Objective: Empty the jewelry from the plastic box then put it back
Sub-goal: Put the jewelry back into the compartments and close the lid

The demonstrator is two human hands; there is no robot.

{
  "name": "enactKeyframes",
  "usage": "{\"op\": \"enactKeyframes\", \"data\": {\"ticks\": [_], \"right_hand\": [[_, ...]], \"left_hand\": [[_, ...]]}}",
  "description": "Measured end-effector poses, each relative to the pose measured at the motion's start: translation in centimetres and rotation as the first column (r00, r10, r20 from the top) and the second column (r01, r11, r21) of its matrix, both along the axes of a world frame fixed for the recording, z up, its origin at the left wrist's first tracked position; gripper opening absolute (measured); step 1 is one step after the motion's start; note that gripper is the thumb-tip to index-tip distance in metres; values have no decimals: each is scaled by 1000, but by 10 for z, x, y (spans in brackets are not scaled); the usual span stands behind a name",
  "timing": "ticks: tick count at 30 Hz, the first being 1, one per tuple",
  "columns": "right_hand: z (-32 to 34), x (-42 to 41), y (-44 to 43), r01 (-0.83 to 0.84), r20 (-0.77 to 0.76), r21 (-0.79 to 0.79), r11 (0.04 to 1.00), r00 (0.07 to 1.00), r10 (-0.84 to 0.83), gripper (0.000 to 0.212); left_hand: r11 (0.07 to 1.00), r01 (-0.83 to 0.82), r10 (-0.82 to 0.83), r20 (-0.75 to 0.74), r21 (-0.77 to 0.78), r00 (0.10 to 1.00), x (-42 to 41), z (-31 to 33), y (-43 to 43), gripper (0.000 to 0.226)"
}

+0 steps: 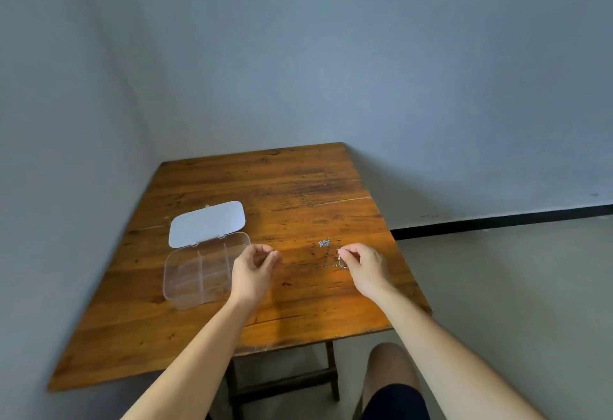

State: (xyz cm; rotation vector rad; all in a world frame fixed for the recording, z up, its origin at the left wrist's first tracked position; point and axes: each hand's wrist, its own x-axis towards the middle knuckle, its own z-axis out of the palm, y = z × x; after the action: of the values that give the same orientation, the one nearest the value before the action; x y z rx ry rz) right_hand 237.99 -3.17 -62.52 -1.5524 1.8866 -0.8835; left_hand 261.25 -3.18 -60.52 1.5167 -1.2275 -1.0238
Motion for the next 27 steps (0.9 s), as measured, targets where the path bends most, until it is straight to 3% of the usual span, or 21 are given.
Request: {"op": "enactKeyframes", "data": {"ticks": [7, 15, 27], "right_hand": [[60, 44, -25, -67, 115, -122, 990, 990, 82, 21], [108, 100, -44, -139, 139, -256, 957, 974, 179, 19], [111, 164, -71, -209, 125, -267, 941, 961, 249, 21]], "left_hand": [[986, -61, 49, -79, -157, 996, 43, 70, -6, 9], [947, -74, 93, 47, -313, 994, 95, 125, -15, 10], [924, -102, 101, -22, -368, 995, 126, 148, -40, 8]]}}
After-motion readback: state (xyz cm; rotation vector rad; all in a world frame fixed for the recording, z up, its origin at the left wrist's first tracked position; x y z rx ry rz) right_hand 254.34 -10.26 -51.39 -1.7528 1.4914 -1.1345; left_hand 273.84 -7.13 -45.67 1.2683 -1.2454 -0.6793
